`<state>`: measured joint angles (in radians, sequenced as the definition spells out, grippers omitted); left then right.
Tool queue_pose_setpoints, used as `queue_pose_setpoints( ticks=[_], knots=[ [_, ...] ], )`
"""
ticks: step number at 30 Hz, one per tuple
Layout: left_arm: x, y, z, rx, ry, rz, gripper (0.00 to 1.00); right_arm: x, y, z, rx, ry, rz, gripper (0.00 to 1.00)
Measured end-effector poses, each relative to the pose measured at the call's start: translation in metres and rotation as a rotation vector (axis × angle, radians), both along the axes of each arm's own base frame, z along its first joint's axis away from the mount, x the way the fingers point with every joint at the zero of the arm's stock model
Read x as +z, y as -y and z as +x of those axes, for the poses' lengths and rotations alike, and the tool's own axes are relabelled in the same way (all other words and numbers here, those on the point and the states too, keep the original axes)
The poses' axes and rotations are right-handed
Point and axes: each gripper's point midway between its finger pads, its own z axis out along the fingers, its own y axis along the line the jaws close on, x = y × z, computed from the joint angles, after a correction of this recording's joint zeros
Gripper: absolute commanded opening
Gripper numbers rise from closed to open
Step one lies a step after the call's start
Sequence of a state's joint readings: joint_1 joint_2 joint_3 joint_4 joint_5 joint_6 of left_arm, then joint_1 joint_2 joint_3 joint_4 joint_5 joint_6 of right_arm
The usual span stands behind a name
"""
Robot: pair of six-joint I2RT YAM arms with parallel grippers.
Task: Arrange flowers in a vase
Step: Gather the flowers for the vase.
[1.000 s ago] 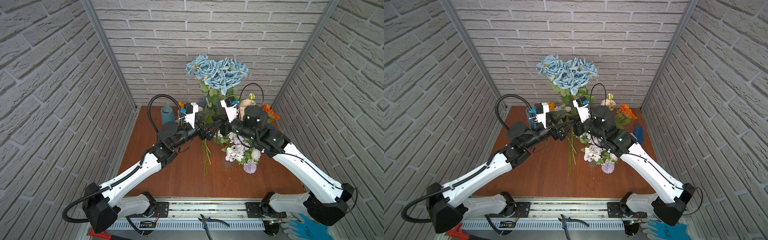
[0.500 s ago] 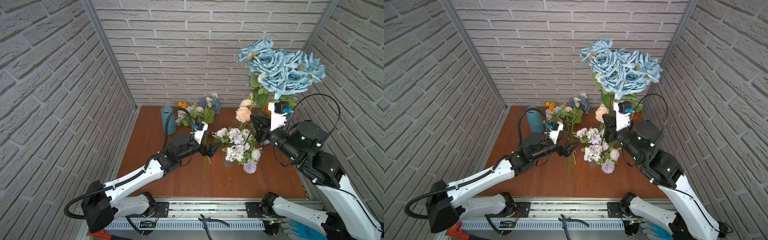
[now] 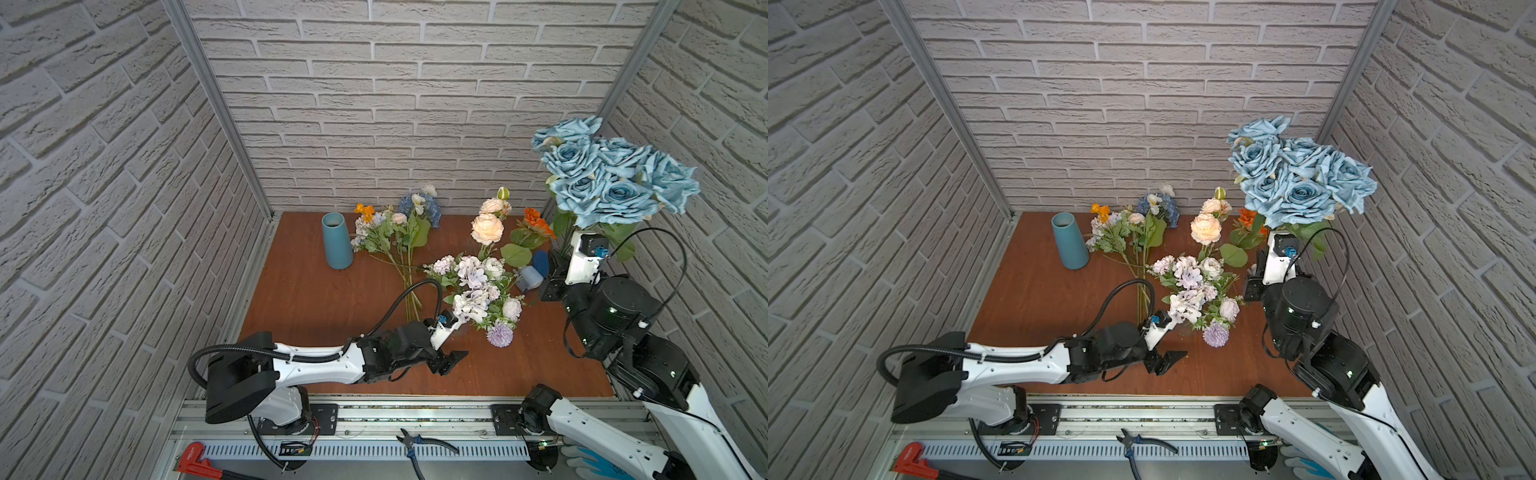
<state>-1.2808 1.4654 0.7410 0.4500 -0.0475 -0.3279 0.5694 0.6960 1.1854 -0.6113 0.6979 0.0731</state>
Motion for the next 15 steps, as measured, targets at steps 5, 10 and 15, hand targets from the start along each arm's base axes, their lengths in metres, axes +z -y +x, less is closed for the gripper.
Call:
queue_pose_setpoints(
  ticks=[5,10,15],
  knots=[
    [0.02,0.027,0.011,0.019,0.067,-0.087,0.86,-0.038,0.02,0.014,-0.097,-0.055,0.038,0.06],
    [0.056,0.043,0.027,0.058,0.15,-0.18,0.87,-0.066,0.037,0.026,-0.142,-0.069,0.146,0.06],
    [0.074,0.041,0.054,0.133,0.194,-0.231,0.87,-0.08,0.041,0.034,-0.134,-0.058,0.229,0.06]
  ],
)
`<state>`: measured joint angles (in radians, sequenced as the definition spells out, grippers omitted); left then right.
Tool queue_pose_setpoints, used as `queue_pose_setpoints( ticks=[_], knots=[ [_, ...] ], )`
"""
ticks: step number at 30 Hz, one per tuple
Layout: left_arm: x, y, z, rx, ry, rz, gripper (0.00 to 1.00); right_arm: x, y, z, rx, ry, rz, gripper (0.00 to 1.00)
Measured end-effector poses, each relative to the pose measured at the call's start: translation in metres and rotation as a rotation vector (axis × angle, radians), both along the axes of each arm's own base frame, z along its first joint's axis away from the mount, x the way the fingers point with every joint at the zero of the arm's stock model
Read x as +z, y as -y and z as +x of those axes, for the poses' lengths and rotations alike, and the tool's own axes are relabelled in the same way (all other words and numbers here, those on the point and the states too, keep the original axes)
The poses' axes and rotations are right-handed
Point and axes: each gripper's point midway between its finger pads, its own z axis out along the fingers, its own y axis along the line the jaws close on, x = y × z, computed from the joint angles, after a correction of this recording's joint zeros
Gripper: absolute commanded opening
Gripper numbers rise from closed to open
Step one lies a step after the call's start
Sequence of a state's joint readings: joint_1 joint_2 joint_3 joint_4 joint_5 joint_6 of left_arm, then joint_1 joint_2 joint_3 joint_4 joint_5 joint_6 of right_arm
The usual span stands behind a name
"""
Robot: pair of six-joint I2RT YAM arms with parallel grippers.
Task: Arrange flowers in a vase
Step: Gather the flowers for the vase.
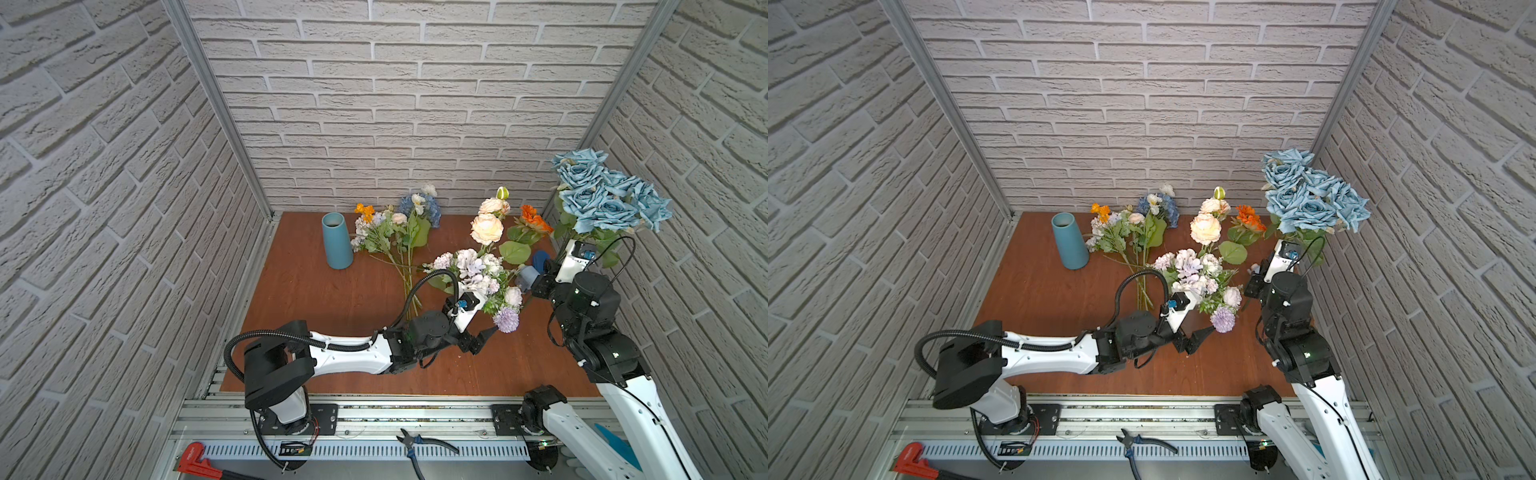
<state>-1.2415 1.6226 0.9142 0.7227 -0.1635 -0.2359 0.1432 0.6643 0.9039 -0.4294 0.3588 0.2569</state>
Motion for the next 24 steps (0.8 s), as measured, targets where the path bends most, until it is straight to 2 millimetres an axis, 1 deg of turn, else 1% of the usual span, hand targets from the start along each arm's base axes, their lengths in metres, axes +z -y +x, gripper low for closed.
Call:
queue_pose_setpoints(
  ticks=[5,8,10,16,21,24],
  knots=[
    [0.005,-0.016,0.035,0.114,0.019,-0.015,0.88,-0.012,0.002,0.001,0.013,0.034,0.067,0.05],
    [0.008,-0.027,0.047,0.163,0.03,-0.019,0.88,-0.015,-0.003,0.001,0.047,0.062,0.106,0.06],
    [0.012,-0.033,0.052,0.185,0.036,-0.024,0.88,-0.014,-0.01,-0.001,0.086,0.085,0.131,0.06],
    [0.028,-0.046,0.057,0.226,0.051,-0.054,0.88,-0.001,-0.03,-0.012,0.202,0.177,0.205,0.05],
    [0.028,-0.049,0.057,0.234,0.05,-0.055,0.88,0.01,-0.045,-0.014,0.285,0.222,0.263,0.06],
    [0.025,-0.053,0.056,0.243,0.046,-0.05,0.89,0.01,-0.052,-0.012,0.327,0.247,0.301,0.06]
  ],
)
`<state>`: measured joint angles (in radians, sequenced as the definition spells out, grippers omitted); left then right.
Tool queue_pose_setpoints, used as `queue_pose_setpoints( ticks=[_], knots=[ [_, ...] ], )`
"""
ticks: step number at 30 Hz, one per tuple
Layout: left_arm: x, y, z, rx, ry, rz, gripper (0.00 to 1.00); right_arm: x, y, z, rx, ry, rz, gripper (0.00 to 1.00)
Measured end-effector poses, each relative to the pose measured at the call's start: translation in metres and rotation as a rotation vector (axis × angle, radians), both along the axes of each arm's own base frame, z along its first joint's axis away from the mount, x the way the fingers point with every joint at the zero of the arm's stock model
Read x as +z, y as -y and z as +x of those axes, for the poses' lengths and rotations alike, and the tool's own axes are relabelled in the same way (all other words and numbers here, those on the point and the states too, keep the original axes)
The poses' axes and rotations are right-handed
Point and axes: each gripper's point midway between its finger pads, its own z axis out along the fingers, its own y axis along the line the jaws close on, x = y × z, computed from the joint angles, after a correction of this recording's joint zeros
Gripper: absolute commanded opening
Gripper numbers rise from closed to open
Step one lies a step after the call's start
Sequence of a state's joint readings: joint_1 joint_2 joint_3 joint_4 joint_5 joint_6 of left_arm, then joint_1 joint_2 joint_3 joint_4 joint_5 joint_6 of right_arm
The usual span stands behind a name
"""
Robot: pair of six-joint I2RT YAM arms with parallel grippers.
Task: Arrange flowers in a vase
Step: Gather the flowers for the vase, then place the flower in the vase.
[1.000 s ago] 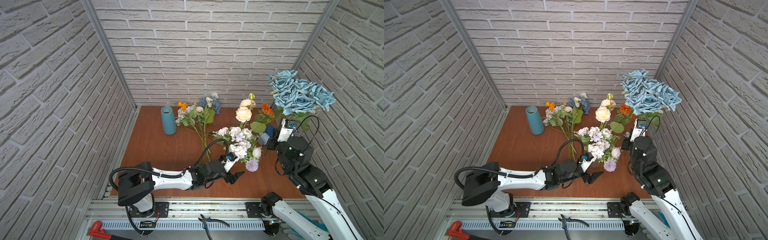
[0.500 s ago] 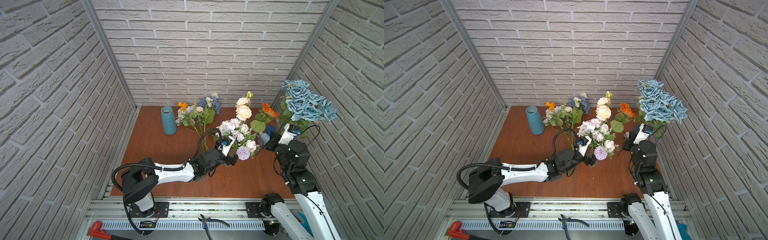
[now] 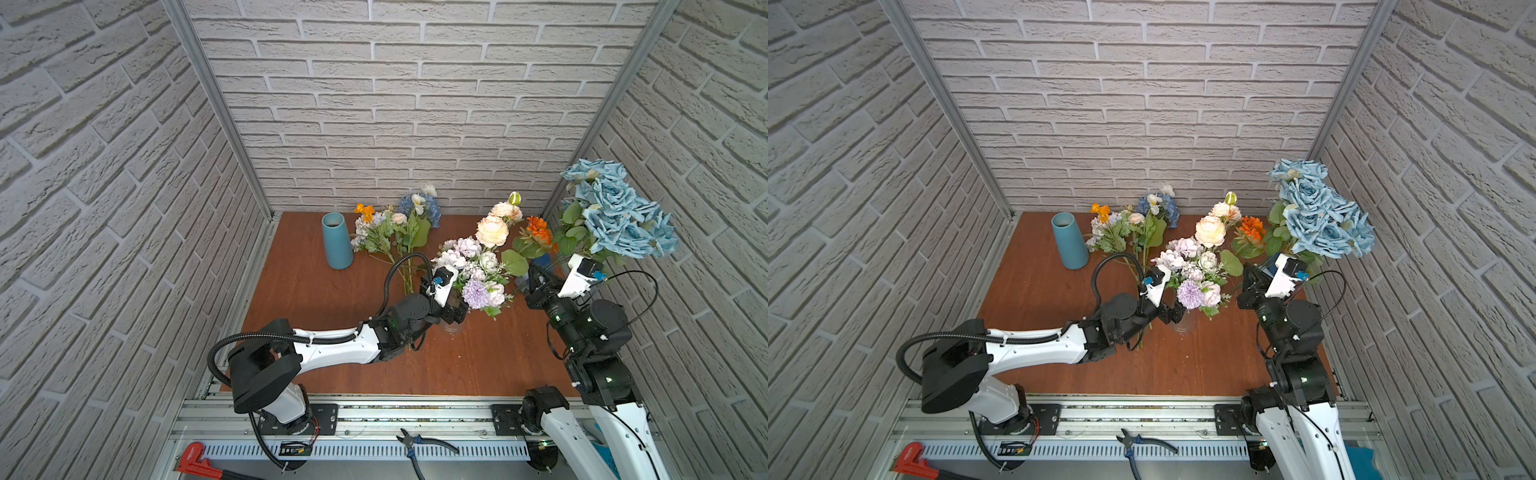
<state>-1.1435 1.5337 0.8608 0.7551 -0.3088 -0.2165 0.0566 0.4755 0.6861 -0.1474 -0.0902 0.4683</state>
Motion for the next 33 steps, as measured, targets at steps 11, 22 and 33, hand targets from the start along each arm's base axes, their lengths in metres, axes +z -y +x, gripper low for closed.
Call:
queue_pose_setpoints(
  ticks=[11,22,33],
  knots=[
    [-0.008,-0.013,-0.001,0.026,-0.024,0.0,0.88,0.018,-0.014,0.004,0.087,0.146,0.129,0.06],
    [-0.012,-0.023,-0.005,0.027,-0.059,0.004,0.91,0.016,-0.035,0.023,0.171,0.215,0.124,0.06],
    [-0.012,-0.034,0.005,0.036,-0.103,-0.01,0.91,0.012,-0.068,0.018,0.251,0.236,-0.007,0.06]
  ],
)
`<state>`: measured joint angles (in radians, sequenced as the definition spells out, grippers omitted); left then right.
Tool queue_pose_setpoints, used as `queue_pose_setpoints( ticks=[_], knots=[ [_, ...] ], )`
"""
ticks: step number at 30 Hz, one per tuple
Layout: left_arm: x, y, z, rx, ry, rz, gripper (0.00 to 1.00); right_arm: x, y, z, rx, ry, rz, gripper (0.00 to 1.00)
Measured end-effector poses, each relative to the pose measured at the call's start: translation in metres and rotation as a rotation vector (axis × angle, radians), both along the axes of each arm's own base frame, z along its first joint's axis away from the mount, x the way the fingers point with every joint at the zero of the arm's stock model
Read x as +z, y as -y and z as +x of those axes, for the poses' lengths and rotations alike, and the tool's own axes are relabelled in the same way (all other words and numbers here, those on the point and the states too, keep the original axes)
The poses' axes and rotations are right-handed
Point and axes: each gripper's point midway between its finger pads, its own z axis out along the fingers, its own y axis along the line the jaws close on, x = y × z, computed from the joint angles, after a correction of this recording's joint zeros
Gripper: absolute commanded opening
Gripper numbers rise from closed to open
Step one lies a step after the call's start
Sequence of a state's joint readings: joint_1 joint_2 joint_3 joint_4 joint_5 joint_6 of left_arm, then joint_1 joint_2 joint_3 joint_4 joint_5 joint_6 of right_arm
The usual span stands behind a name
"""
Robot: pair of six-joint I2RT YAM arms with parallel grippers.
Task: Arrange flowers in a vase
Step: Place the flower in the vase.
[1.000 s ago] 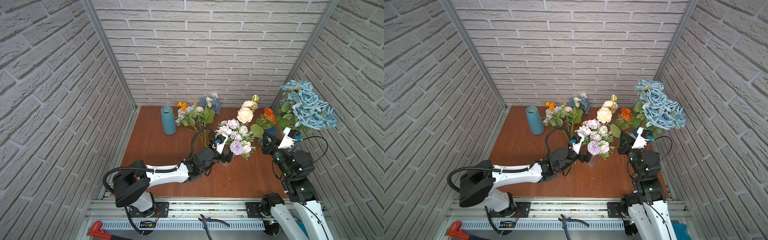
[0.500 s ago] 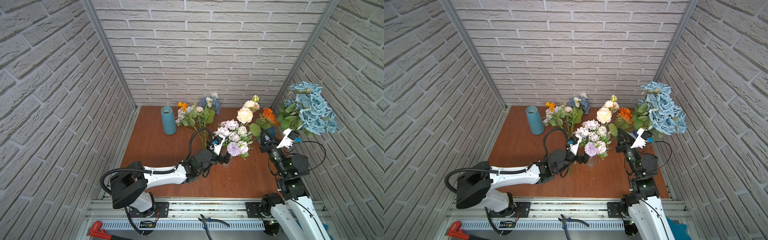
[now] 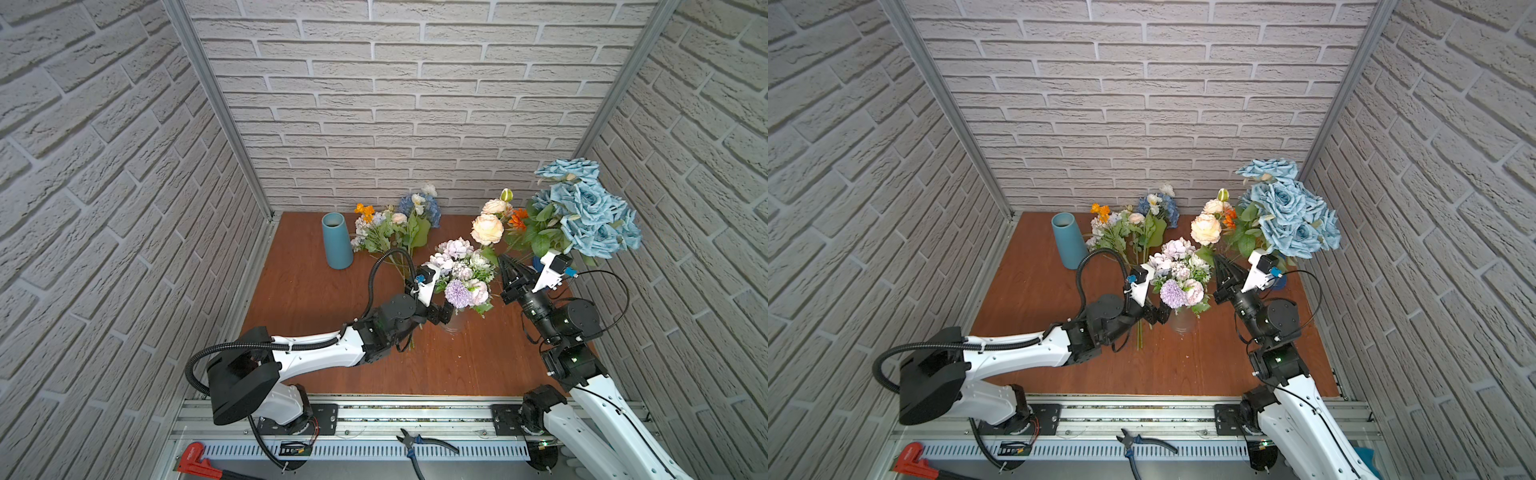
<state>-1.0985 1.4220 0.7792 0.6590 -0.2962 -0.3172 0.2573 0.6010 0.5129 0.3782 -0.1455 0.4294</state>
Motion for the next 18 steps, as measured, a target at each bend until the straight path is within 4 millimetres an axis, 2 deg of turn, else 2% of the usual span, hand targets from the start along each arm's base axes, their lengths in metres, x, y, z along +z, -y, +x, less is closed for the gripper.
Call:
queue_pose_setpoints(
  ticks=[12,15,18],
  knots=[
    [-0.002,-0.01,0.004,0.018,-0.017,-0.008,0.91,-0.012,-0.002,0.005,-0.05,0.01,-0.134,0.06],
    [-0.002,-0.01,0.005,0.019,-0.018,-0.008,0.91,-0.011,-0.004,0.009,-0.05,0.007,-0.151,0.06],
    [-0.001,-0.011,0.005,0.02,-0.018,-0.008,0.91,-0.019,-0.007,0.015,-0.042,-0.016,-0.17,0.06]
  ],
)
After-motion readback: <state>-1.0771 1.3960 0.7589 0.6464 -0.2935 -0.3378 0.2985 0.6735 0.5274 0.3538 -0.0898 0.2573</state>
